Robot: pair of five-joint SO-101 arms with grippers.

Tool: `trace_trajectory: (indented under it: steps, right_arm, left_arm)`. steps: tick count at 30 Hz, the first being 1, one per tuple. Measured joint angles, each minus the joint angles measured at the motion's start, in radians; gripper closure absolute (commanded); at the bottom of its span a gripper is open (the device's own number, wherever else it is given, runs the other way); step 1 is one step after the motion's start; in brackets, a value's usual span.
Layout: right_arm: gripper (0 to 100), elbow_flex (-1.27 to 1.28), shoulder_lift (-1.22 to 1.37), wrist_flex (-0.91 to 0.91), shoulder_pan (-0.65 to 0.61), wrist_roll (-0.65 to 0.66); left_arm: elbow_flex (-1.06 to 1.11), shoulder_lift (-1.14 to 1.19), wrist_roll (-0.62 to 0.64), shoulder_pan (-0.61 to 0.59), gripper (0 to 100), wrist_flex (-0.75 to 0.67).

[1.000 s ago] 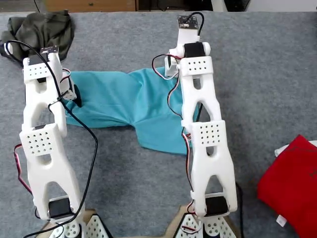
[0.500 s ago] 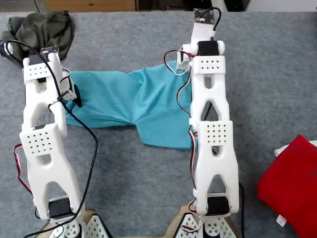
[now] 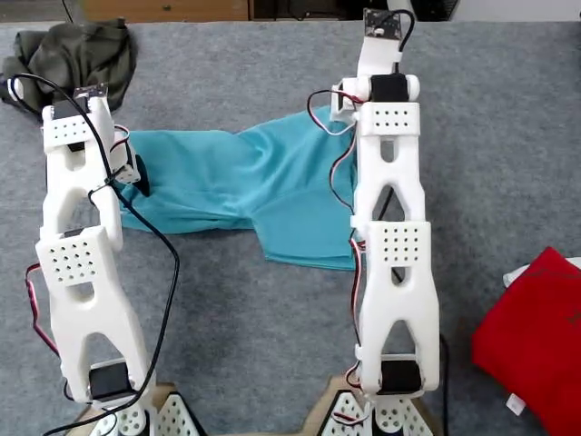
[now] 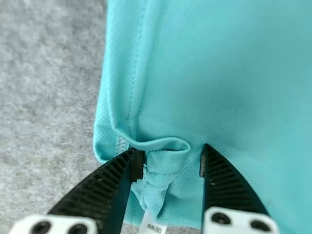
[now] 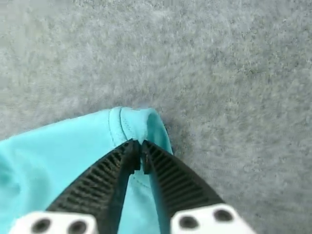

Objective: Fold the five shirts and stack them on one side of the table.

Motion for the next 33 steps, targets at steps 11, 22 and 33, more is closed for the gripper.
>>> trace_trajectory:
  steps: [11,22,33]
  right_arm:
    - [73.5,-0.158,0.0,0.247,0.0,0.032]
    - [73.5,0.377,-0.293,0.264,-0.103,0.315]
    - [73.2,1.247,-0.836,0.226,-0.221,0.884]
  left_arm:
    - [0.0,0.0,0.0,0.0,79,0.0]
    - [0.0,0.0,0.0,0.0,79,0.0]
    - [0.0,0.0,0.0,0.0,79,0.0]
